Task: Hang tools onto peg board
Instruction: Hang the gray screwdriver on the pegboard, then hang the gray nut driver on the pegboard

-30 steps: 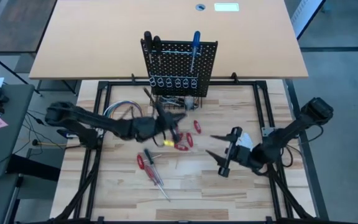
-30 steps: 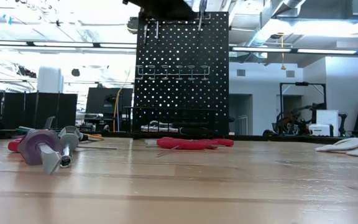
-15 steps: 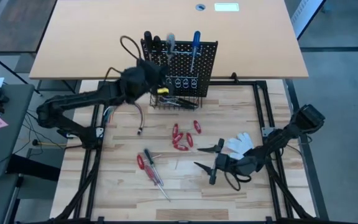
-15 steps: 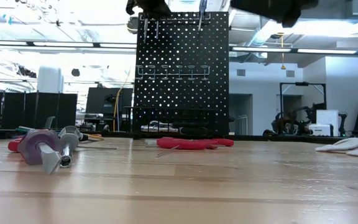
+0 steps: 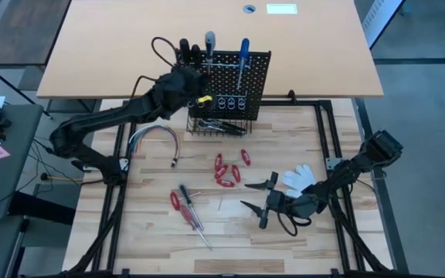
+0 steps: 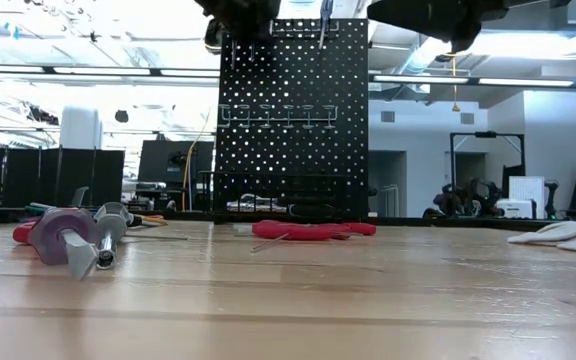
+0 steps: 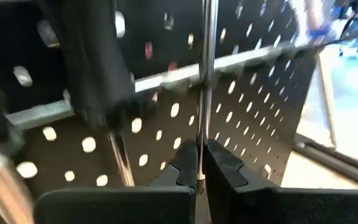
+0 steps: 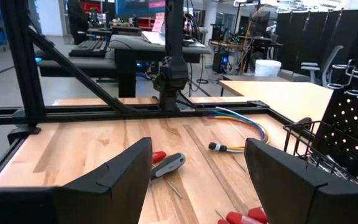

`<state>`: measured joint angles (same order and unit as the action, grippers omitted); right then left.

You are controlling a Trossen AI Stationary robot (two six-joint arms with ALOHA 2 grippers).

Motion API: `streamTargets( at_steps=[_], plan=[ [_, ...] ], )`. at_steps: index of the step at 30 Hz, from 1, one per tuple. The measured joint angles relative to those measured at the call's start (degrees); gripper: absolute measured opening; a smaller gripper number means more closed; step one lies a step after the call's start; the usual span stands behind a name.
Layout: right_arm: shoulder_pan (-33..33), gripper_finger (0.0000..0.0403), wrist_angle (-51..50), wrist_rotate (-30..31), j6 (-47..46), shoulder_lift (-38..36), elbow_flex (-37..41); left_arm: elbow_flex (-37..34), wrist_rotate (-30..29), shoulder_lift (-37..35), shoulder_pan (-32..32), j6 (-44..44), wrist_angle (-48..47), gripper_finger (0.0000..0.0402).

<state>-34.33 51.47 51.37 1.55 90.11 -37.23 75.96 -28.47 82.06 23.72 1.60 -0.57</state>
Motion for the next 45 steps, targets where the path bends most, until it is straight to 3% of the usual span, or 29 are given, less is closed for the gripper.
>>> streamTargets(
  at_steps=[11, 25, 32, 37, 42, 45],
  plan=[
    [-0.1, 0.0265, -0.1, -0.1, 0.0, 0.0, 0.0, -0.2, -3.3, 2.4, 0.8, 4.0, 0.0, 0.0015],
    [-0.2, 0.0265, -0.1, -0.3, 0.0, 0.0, 0.0, -0.3, -4.0, 2.0, -2.1, 1.3, -5.7, 0.0129],
    [-0.2, 0.0265, -0.2, -0.3, -0.1, 0.0, 0.0, -0.3, -10.9, 1.2, -6.4, 0.3, -11.9, 0.0135],
    [-0.2, 0.0265, -1.3, -0.3, -1.2, 0.0, 0.0, -0.3, -12.1, 0.7, -10.6, 1.7, -18.6, 0.0134],
    [0.3, 0.0265, -5.2, -0.7, -4.4, 0.0, 0.0, -0.3, -13.6, 0.7, -16.9, 3.0, -25.4, 0.0134],
    [1.6, 0.0265, -8.3, -4.3, -7.8, 0.0, 0.0, -0.4, -14.7, 0.7, -22.1, 6.9, -31.7, 0.0134]
  ],
)
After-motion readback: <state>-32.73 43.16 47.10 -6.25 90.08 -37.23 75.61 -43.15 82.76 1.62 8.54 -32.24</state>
